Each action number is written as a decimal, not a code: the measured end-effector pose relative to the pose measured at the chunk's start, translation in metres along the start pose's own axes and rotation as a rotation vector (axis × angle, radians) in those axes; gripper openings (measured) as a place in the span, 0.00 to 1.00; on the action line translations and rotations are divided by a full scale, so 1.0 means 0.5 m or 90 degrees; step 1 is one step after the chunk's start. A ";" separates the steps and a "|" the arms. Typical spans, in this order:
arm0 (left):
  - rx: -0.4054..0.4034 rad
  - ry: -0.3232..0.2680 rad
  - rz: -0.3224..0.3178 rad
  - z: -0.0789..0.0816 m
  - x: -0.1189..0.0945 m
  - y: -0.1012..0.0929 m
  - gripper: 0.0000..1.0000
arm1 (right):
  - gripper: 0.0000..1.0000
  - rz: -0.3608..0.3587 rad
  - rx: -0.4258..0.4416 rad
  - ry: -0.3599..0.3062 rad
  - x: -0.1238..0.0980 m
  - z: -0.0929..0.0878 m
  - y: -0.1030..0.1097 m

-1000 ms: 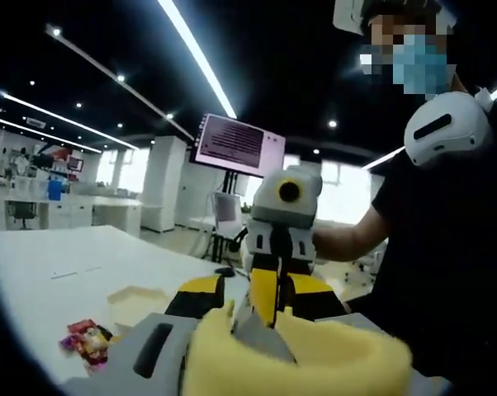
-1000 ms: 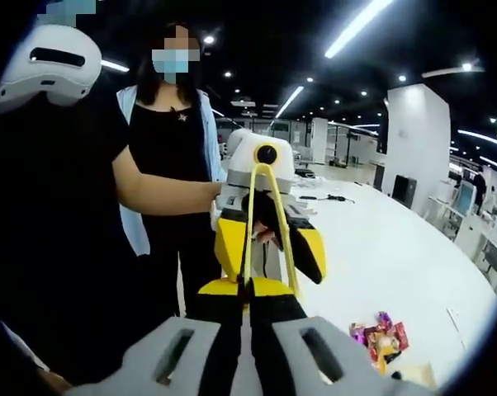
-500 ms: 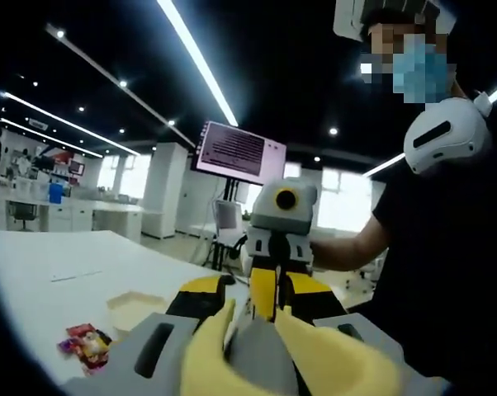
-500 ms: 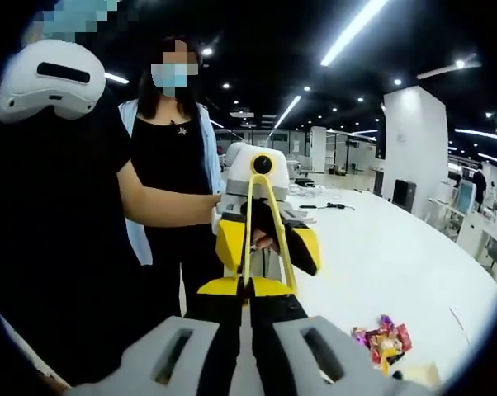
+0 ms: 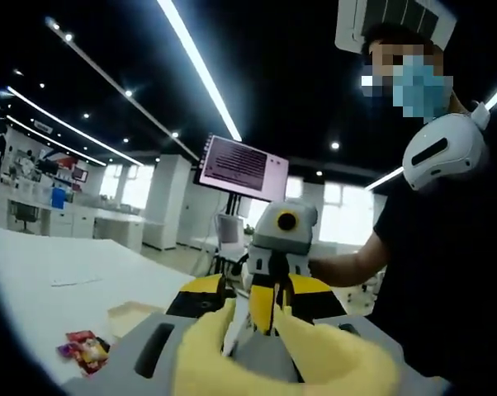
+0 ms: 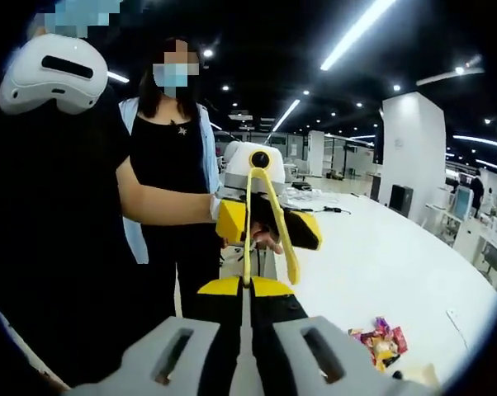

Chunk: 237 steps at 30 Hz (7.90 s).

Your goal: Place the target food into the container with the food tongs after gripping and lifting it, then release it inside without dropping or visibly crushing the food.

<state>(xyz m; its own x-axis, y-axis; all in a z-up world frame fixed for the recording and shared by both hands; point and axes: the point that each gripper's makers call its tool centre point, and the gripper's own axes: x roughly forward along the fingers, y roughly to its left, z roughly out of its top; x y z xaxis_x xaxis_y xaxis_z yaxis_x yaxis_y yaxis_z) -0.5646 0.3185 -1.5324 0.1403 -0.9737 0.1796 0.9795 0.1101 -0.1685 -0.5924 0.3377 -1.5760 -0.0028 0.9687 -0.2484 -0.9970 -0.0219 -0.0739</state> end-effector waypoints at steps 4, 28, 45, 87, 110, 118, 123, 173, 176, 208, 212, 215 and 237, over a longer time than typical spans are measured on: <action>0.017 0.005 0.000 0.002 -0.003 -0.005 0.26 | 0.02 0.002 -0.007 -0.004 0.003 0.001 0.004; 0.037 -0.007 -0.005 0.016 -0.002 -0.027 0.34 | 0.01 0.000 -0.038 0.007 0.024 0.002 0.015; 0.067 0.032 -0.010 0.010 -0.005 -0.033 0.31 | 0.01 -0.009 -0.052 0.008 0.019 0.010 0.019; 0.072 0.110 0.060 -0.040 -0.018 0.018 0.21 | 0.04 -0.099 0.049 -0.060 -0.046 -0.003 -0.044; 0.032 0.135 0.132 -0.145 -0.071 0.128 0.21 | 0.09 -0.348 0.329 -0.202 -0.165 -0.147 -0.079; 0.042 0.150 0.161 -0.171 -0.082 0.177 0.22 | 0.09 -0.367 0.339 -0.168 -0.166 -0.170 -0.069; 0.059 0.163 0.171 -0.184 -0.081 0.207 0.23 | 0.10 -0.371 0.342 -0.162 -0.163 -0.175 -0.067; 0.088 0.358 0.202 -0.418 -0.067 0.523 0.23 | 0.08 -0.473 0.387 -0.119 -0.258 -0.253 -0.079; 0.105 0.393 0.183 -0.432 -0.071 0.529 0.23 | 0.08 -0.474 0.392 -0.116 -0.258 -0.257 -0.083; 0.158 0.530 0.054 -0.497 -0.065 0.530 0.23 | 0.11 -0.507 0.384 -0.075 -0.276 -0.289 -0.123; 0.158 0.518 0.063 -0.497 -0.066 0.530 0.23 | 0.22 -0.550 0.364 -0.038 -0.296 -0.313 -0.136; 0.158 0.511 0.068 -0.495 -0.066 0.530 0.23 | 0.46 -0.603 0.338 -0.007 -0.321 -0.342 -0.152; 0.154 0.477 0.085 -0.500 -0.046 0.521 0.21 | 1.00 -0.730 0.290 0.084 -0.341 -0.453 -0.202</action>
<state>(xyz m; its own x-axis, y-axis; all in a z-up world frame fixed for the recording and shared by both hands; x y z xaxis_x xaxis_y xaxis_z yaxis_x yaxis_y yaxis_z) -0.3489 0.3197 -1.8228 0.2081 -0.8146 -0.5414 0.9776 0.1914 0.0877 -0.4740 0.1189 -1.7452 0.8699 0.3386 -0.3587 -0.3542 0.9349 0.0235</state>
